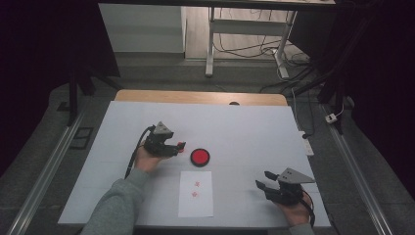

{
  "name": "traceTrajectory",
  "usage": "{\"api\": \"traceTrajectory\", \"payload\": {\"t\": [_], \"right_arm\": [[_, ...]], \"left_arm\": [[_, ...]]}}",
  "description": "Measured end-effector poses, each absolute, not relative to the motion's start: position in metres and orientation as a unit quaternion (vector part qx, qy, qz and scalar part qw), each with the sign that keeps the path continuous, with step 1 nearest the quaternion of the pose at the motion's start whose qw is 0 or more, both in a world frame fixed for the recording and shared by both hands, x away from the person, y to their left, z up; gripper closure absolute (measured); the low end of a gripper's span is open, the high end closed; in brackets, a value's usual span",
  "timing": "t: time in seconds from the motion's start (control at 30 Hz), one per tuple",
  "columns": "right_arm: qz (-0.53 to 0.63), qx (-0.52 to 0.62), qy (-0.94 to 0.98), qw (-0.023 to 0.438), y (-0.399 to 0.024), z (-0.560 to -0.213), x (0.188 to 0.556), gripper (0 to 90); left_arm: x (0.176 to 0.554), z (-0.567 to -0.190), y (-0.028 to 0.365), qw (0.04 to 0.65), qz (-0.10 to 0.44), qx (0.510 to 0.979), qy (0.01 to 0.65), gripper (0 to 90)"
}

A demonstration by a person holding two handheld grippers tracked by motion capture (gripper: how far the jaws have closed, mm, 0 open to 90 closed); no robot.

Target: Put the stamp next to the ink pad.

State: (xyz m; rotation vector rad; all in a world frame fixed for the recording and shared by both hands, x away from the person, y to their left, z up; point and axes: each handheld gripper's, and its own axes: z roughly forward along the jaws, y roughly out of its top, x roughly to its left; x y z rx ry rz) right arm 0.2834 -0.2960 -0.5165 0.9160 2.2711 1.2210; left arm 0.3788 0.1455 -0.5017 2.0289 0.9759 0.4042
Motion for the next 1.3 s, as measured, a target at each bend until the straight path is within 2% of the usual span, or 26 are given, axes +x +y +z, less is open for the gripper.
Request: {"api": "traceTrajectory", "payload": {"t": [0.37,0.67,0.87,1.3], "right_arm": [[0.440,0.321,0.815,0.199,-0.297,-0.516,0.283,47.0],[0.430,0.315,0.820,0.209,-0.297,-0.516,0.283,45.5],[0.430,0.309,0.820,0.215,-0.298,-0.516,0.283,44.5],[0.422,0.299,0.828,0.217,-0.298,-0.520,0.284,43.2]], "left_arm": [[0.328,-0.483,0.168,0.404,0.162,0.823,0.363,30.9],[0.284,-0.488,0.185,0.415,0.143,0.817,0.374,32.7],[0.255,-0.497,0.192,0.400,0.155,0.825,0.368,33.0],[0.234,-0.513,0.207,0.398,0.153,0.818,0.386,33.1]]}}
